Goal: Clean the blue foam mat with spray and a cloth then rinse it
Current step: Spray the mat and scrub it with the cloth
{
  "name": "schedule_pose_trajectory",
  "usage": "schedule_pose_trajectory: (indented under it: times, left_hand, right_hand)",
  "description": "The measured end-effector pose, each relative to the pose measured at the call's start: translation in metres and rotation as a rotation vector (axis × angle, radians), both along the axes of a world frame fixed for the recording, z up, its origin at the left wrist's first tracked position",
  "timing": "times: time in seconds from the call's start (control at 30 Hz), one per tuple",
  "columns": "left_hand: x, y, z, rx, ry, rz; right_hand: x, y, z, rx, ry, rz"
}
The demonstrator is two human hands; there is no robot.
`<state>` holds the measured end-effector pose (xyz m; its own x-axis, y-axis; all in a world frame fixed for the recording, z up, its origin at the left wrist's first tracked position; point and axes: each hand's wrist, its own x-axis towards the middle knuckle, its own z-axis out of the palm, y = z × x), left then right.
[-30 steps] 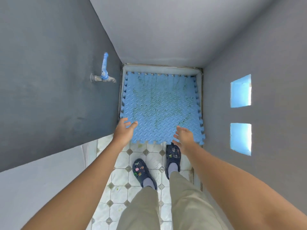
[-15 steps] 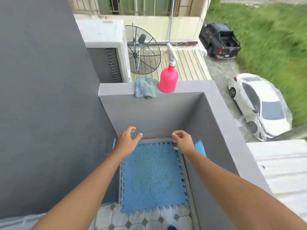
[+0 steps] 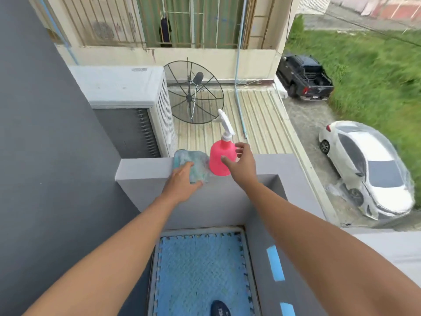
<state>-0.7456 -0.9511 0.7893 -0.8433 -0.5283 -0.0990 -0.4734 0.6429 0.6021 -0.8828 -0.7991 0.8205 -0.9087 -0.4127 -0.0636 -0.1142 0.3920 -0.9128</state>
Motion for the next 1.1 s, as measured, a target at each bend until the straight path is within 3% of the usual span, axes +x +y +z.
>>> schedule_pose_trajectory:
  times: [0.1, 0.23, 0.3, 0.47, 0.57, 0.67, 0.77, 0.97, 1.1]
  left_hand:
    - [-0.034, -0.016, -0.016, -0.189, -0.097, -0.077]
    - [-0.062, -0.034, -0.045, -0.491, -0.383, -0.185]
    - [-0.067, -0.041, -0.059, -0.530, -0.476, -0.195]
    - [-0.073, -0.048, -0.082, -0.495, -0.403, -0.163]
    - [-0.076, -0.055, -0.081, -0.469, -0.340, -0.176]
    - [-0.070, -0.062, -0.078, -0.359, -0.207, -0.115]
    - [-0.054, -0.051, -0.066, -0.207, 0.021, 0.080]
    - [0.016, -0.011, -0.057, 0.485, 0.265, 0.318]
    - [0.076, 0.016, -0.103, 0.870, 0.211, 0.411]
  right_hand:
    - [-0.045, -0.020, -0.006, -0.038, 0.024, 0.036]
    - [-0.085, -0.049, -0.011, -0.115, -0.004, 0.213]
    - [-0.092, -0.066, -0.014, -0.199, -0.034, 0.285]
    - [-0.096, -0.082, -0.026, -0.343, 0.041, 0.302]
    - [-0.099, -0.083, -0.028, -0.319, 0.118, 0.356]
    - [-0.086, -0.082, -0.025, -0.340, 0.087, 0.250]
    - [-0.057, -0.073, -0.020, -0.312, 0.073, 0.113]
    - [0.038, -0.017, -0.020, -0.305, 0.060, 0.070]
    - [0.112, 0.030, -0.048, -0.315, -0.072, 0.095]
